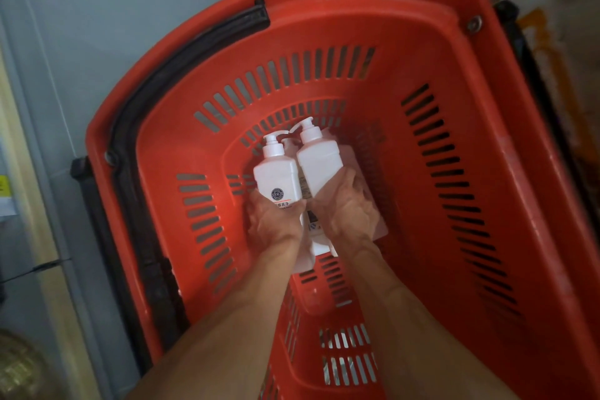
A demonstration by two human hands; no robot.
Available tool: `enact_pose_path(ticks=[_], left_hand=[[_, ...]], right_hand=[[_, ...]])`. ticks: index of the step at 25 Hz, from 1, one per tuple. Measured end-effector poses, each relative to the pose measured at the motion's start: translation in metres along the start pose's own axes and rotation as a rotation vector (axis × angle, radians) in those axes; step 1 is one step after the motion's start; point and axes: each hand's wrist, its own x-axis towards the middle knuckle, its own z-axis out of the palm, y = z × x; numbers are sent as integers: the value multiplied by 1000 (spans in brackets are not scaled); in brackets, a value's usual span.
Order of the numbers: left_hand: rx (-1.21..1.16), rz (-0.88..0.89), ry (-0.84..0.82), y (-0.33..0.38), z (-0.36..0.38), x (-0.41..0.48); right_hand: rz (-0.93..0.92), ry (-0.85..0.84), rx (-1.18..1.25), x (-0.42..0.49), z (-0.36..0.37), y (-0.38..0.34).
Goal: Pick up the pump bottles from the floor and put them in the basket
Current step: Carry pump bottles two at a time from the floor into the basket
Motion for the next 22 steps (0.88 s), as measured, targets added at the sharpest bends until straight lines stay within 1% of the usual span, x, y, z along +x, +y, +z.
enact_pose_path(ticks=[1, 3, 5, 6, 7, 8, 10, 13, 16, 19, 22], left_hand=[[-3, 31, 2, 1, -2, -2], [33, 146, 15, 7, -12, -9], [92, 303, -35, 22, -32, -21], [164, 388, -79, 31, -44, -29], [282, 493, -112, 44, -60, -39], [450, 609, -122, 57, -79, -52], [762, 812, -114, 84, -121, -82], [1015, 1034, -102, 129, -195, -144], [1073, 1252, -76, 170, -264, -224], [1032, 1387, -26, 208, -314, -299], [1075, 1456, -114, 244, -350, -376]], right_hand=[[-23, -31, -4, 0, -9, 1], [-72, -57, -1, -5, -32, -1], [-113, -43, -31, -16, -59, -7], [-134, -36, -55, -22, -73, -11], [-160, -34, -81, -31, -91, -13], [-195, -36, -110, -42, -110, -14], [-262, -30, -181, -72, -156, -13], [-314, 12, -241, -124, -235, -9], [-269, 46, -223, -186, -322, 1], [-235, 79, -217, -242, -400, 12], [-132, 114, -157, -299, -473, 26]])
